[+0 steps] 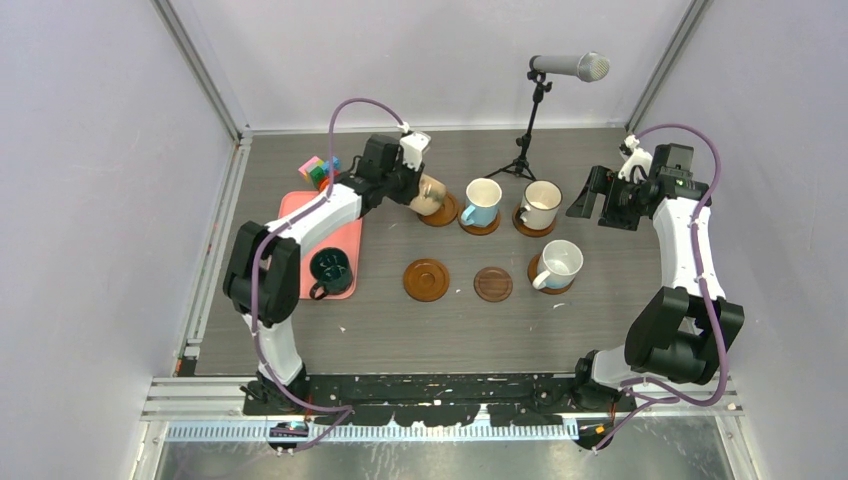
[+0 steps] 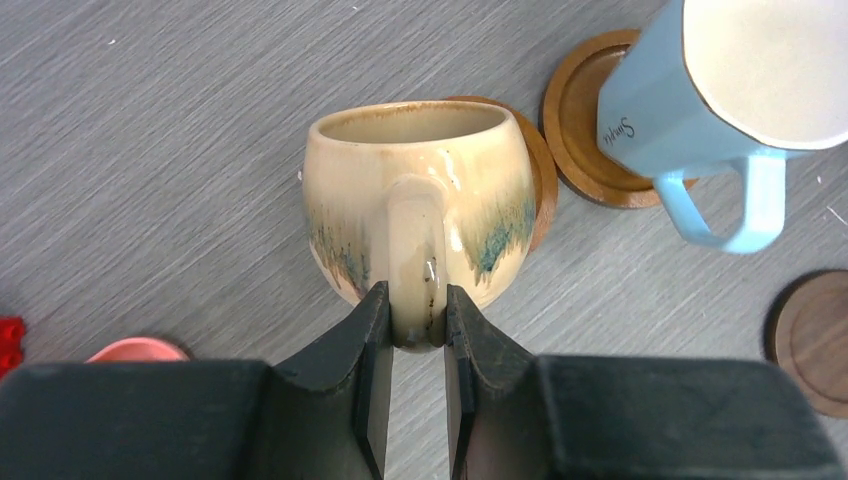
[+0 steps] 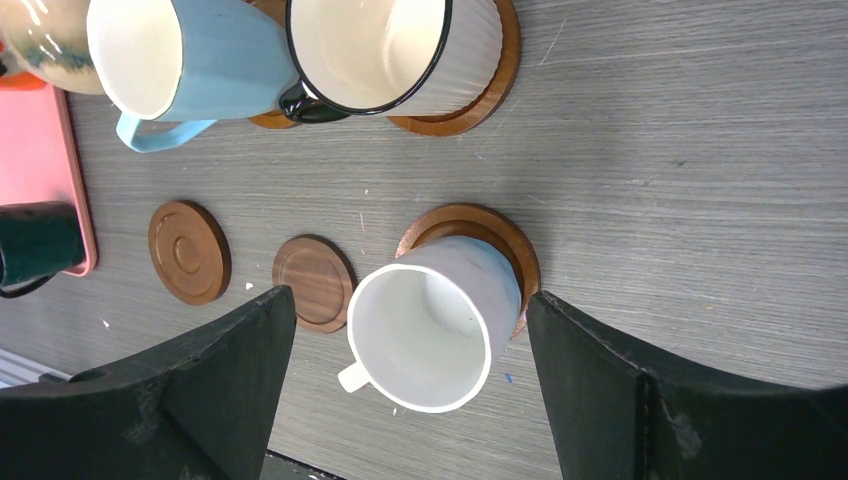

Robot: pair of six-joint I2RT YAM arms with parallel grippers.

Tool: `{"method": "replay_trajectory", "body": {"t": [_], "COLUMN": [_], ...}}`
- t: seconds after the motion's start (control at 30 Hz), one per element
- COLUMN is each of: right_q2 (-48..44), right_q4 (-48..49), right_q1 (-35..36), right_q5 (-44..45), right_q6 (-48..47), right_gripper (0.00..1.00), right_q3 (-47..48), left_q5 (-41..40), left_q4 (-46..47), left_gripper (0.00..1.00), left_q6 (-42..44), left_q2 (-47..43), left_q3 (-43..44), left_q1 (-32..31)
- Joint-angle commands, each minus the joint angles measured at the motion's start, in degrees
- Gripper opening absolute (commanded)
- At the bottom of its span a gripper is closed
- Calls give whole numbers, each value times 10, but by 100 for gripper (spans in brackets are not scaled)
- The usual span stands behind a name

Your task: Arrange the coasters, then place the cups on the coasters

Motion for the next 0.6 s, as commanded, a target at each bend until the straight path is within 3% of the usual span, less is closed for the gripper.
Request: {"method": "replay_trajectory", "body": {"t": [0.0,0.3,0.57], "right_q2": [-15,-20,-23], "right_q4": [12,11,10], "right_q1": [-1,-1,-1], "right_q5": [1,7,3], "right_q6": [-2,-8,-5], "right_gripper": [90,90,90], "right_q3": [3,0,3], "left_q5": [8,32,28], "left_q4": [117,141,44], "left_gripper": [0,0,6], "left_q6": [-20,-9,26], "left_q2": [13,4,-5], "left_q3": [41,-24,-67], "left_q1": [0,-2,-3]}}
